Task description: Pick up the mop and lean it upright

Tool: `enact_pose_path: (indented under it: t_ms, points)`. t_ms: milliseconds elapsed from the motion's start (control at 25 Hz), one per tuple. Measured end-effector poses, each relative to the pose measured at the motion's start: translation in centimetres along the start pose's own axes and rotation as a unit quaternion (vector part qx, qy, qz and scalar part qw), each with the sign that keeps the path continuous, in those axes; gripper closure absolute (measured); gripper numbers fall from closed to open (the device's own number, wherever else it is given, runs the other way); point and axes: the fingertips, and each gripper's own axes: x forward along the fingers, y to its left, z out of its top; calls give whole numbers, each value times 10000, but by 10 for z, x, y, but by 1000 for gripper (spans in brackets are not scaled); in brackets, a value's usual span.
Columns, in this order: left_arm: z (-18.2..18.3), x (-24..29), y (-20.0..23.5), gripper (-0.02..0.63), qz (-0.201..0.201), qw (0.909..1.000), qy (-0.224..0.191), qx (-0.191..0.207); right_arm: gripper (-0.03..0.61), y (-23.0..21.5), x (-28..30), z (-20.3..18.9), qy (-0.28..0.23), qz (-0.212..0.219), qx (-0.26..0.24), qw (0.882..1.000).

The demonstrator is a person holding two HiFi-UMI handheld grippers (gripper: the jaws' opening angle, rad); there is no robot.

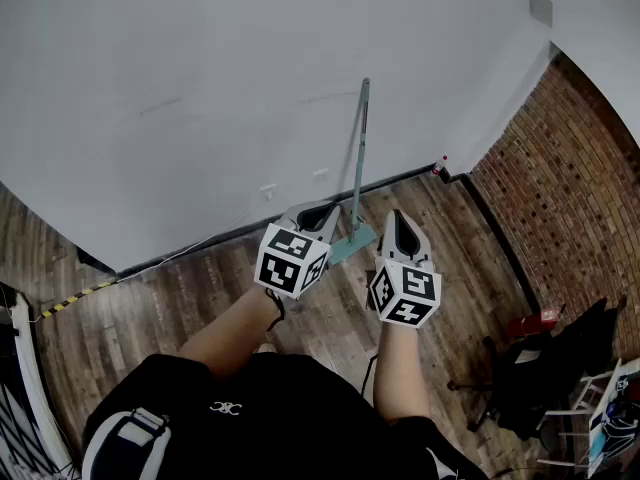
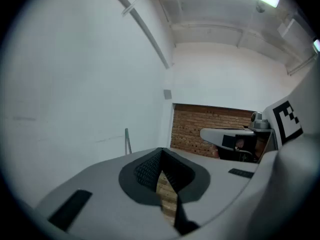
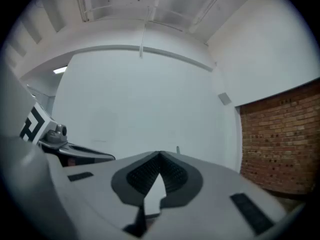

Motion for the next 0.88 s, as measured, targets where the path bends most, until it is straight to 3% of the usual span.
enact_pose_path:
  t_ms: [440, 880]
  points:
    - [20, 0, 23, 618, -208, 9994, -220, 138, 565, 26, 20, 0, 93, -115, 6, 9999]
    - [-11, 2, 59, 618, -577, 9981, -78, -216, 565, 45, 27, -16, 80, -697, 3, 9975]
